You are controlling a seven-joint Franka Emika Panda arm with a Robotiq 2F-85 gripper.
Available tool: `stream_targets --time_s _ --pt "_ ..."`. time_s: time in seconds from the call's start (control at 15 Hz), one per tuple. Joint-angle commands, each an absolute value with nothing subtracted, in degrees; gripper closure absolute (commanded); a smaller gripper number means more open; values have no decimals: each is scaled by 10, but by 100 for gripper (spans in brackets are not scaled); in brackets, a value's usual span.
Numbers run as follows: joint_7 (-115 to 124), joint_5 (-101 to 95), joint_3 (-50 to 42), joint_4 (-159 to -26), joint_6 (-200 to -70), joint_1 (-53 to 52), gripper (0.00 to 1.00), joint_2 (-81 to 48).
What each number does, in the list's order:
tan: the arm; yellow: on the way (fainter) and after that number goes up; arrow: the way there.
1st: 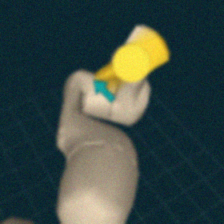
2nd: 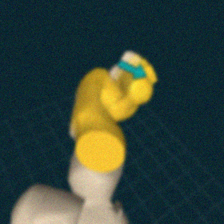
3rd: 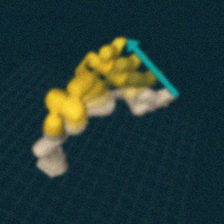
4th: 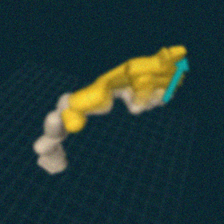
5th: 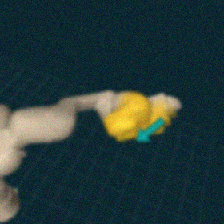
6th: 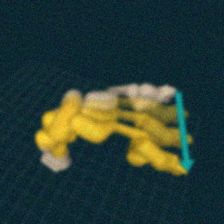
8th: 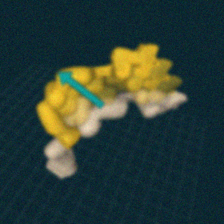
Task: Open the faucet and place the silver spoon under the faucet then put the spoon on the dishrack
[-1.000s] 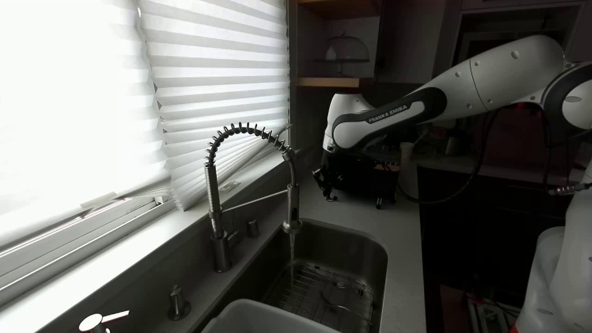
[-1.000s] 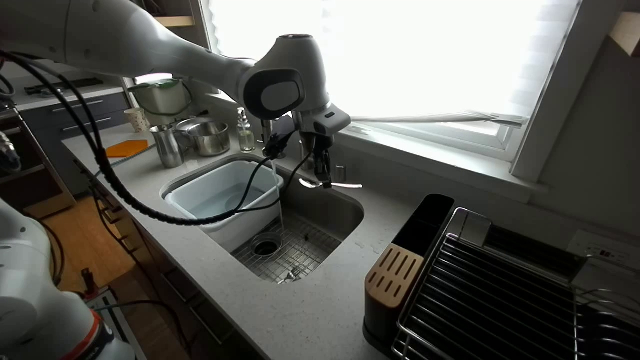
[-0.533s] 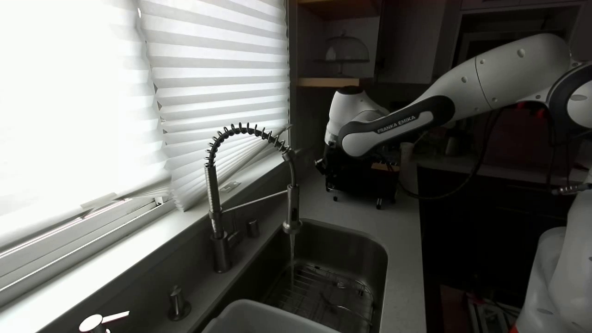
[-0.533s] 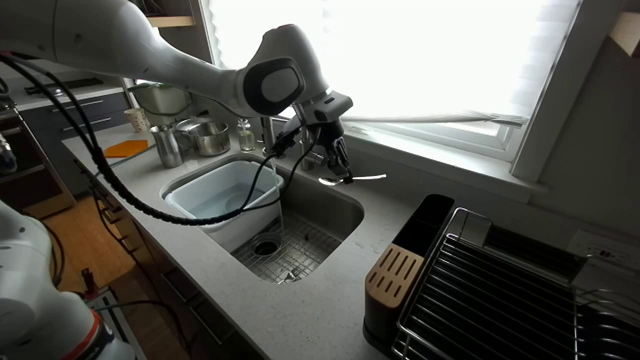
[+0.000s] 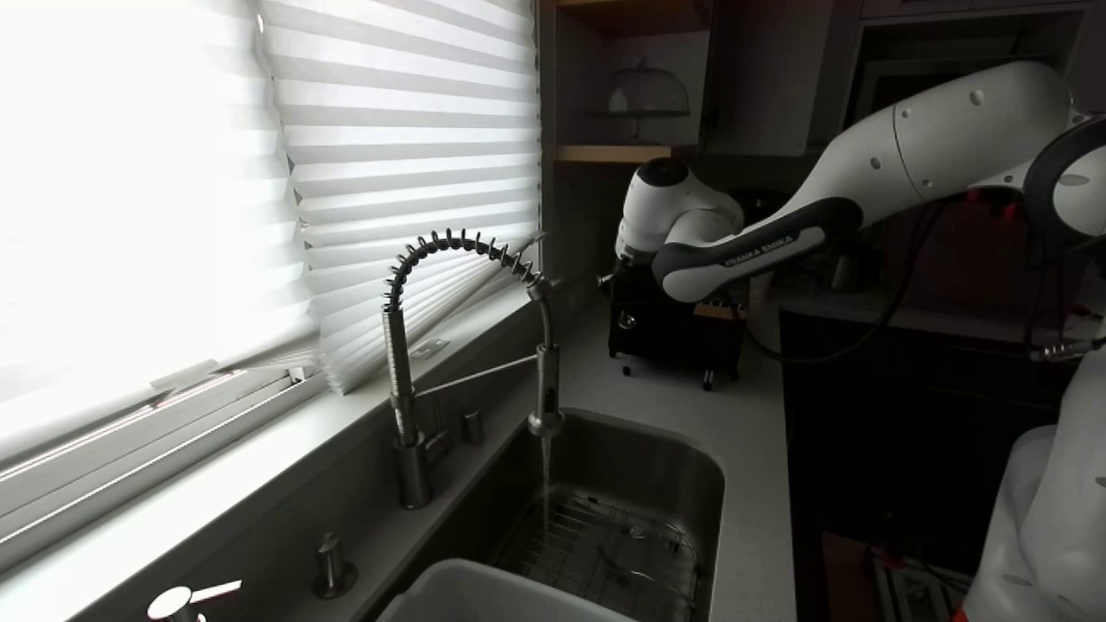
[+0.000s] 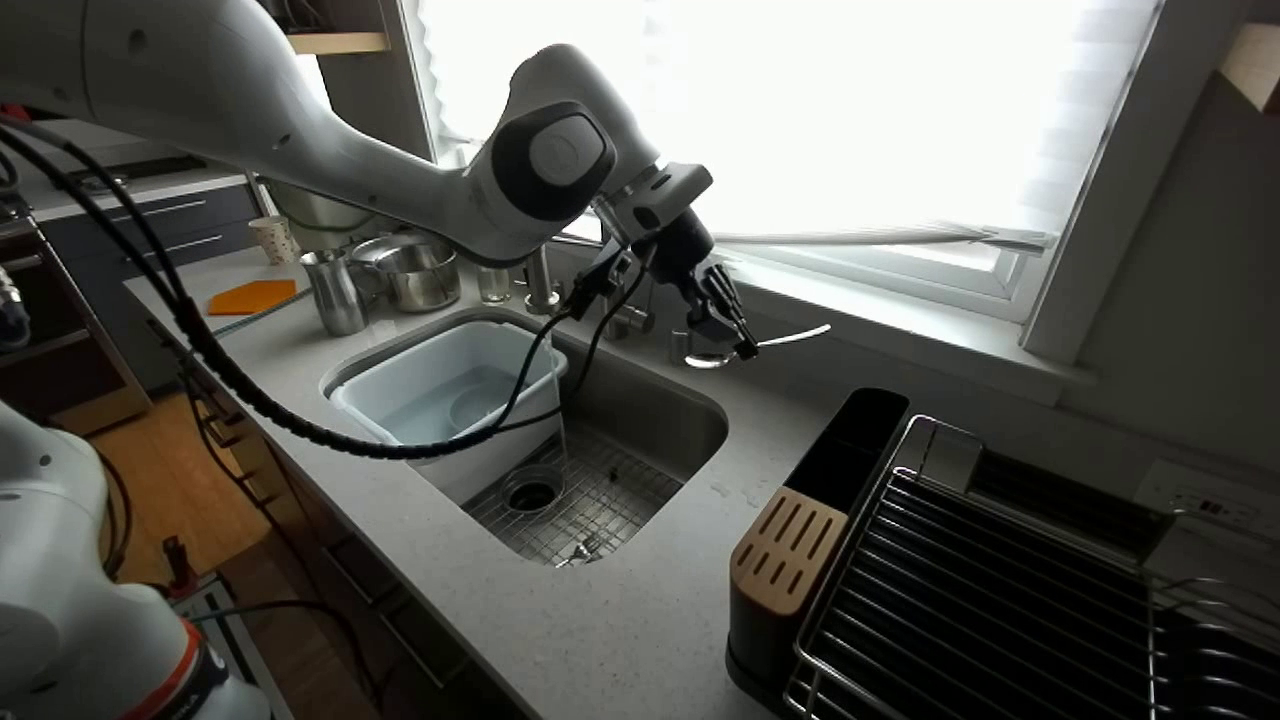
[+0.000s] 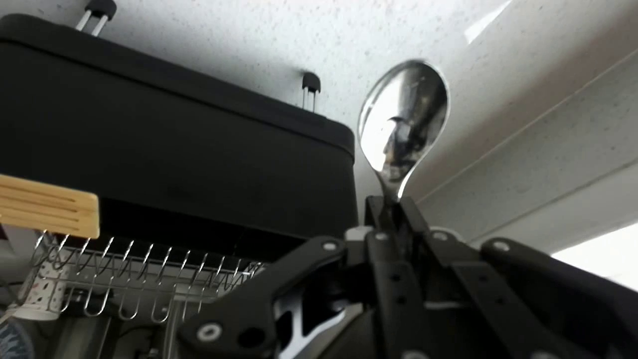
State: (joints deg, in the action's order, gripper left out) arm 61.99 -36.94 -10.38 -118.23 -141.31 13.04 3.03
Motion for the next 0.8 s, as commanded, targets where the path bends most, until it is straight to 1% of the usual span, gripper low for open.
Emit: stream_targets --time_s 0.0,0.07,0.33,0.4,0.73 --pt "633 -384 -107 -1180 -1417 133 98 31" --pt "636 -387 -109 -1180 -1419 134 92 31" --pt "635 -387 -107 -1180 -1419 133 92 31" --pt "635 -387 -107 -1180 -1419 133 98 31" --pt "726 -503 -124 -1149 -1426 154 98 20"
